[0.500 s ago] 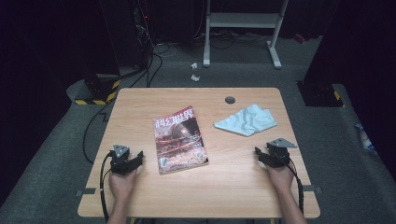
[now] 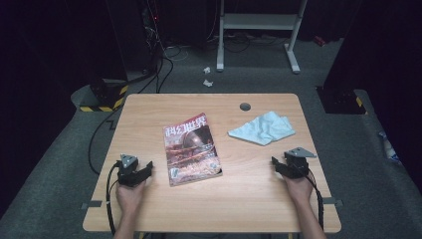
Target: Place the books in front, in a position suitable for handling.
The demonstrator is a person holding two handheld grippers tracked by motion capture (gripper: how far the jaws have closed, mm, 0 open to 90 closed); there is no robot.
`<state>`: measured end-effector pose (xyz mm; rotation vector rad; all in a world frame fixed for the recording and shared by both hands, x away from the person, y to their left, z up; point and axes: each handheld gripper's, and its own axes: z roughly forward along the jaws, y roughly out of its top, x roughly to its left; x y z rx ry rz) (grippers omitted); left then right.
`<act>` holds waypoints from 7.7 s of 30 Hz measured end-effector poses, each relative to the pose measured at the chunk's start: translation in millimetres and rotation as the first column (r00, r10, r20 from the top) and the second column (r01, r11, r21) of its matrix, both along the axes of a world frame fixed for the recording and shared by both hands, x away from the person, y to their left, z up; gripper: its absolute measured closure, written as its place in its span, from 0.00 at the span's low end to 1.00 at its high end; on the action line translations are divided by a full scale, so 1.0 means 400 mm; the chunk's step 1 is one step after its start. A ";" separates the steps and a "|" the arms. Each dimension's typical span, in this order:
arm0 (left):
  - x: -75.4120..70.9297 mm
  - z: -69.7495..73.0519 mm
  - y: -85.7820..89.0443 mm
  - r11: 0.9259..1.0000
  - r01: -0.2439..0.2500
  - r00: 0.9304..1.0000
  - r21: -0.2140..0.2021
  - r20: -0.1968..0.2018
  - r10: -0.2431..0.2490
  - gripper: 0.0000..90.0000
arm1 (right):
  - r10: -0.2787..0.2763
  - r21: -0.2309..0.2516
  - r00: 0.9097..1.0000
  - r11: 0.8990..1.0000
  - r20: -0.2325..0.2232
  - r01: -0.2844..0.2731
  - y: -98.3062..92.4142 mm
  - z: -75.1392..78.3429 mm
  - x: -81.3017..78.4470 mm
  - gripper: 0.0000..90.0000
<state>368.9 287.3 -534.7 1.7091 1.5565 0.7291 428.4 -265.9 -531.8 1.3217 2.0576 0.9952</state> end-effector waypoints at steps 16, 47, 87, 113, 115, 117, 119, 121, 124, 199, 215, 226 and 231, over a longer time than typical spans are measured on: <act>-0.015 0.032 -0.021 0.987 0.042 0.997 -0.155 -0.054 -0.051 0.43 | 0.001 0.001 1.000 1.000 -0.003 -0.001 0.001 0.000 0.000 0.45; 0.063 0.039 -0.188 0.983 0.170 0.975 -0.073 -0.134 -0.178 0.45 | 0.003 0.004 1.000 1.000 -0.003 -0.003 0.001 0.000 -0.001 0.45; 0.045 0.007 -0.302 0.912 0.411 0.912 0.001 0.020 -0.411 0.46 | 0.087 -0.090 0.996 0.992 -0.036 -0.090 0.033 0.035 0.037 0.51; 0.042 0.004 -0.307 0.902 0.431 0.902 -0.025 0.025 -0.430 0.46 | 0.146 -0.143 0.982 0.976 -0.117 -0.163 0.132 0.183 0.138 0.94; 0.042 0.004 -0.307 0.902 0.431 0.902 -0.025 0.024 -0.430 0.46 | 0.218 -0.173 0.972 0.957 -0.094 -0.231 0.149 0.233 0.090 0.94; 0.042 0.004 -0.306 0.902 0.431 0.902 -0.029 0.023 -0.430 0.46 | 0.291 -0.184 0.952 0.935 -0.093 -0.304 0.170 0.266 0.055 0.94; 0.043 0.004 -0.306 0.902 0.431 0.902 -0.029 0.022 -0.430 0.46 | 0.370 -0.182 0.920 0.903 -0.128 -0.388 0.211 0.282 0.023 0.94; 0.043 0.004 -0.306 0.902 0.431 0.902 -0.029 0.023 -0.430 0.46 | 0.462 -0.176 0.861 0.849 -0.212 -0.499 0.290 0.258 -0.001 0.94; 0.043 0.004 -0.306 0.903 0.429 0.903 -0.032 0.023 -0.428 0.46 | 0.516 -0.175 0.818 0.807 -0.254 -0.564 0.349 0.226 -0.012 0.93; 0.045 0.003 -0.300 0.903 0.427 0.904 -0.051 0.017 -0.427 0.47 | 0.632 -0.113 0.715 0.721 -0.299 -0.684 0.637 0.091 -0.123 0.92; 0.043 0.002 -0.301 0.898 0.436 0.900 -0.056 0.019 -0.435 0.49 | 0.492 -0.097 0.797 0.827 -0.350 -0.554 0.447 0.100 -0.111 0.93; 0.042 0.002 -0.302 0.901 0.430 0.903 -0.057 0.020 -0.430 0.50 | 0.618 -0.059 0.709 0.739 -0.340 -0.672 0.632 0.092 -0.118 0.93; 0.038 0.003 -0.304 0.892 0.450 0.893 -0.052 0.019 -0.450 0.50 | 0.584 -0.080 0.741 0.765 -0.331 -0.639 0.524 0.093 -0.131 0.93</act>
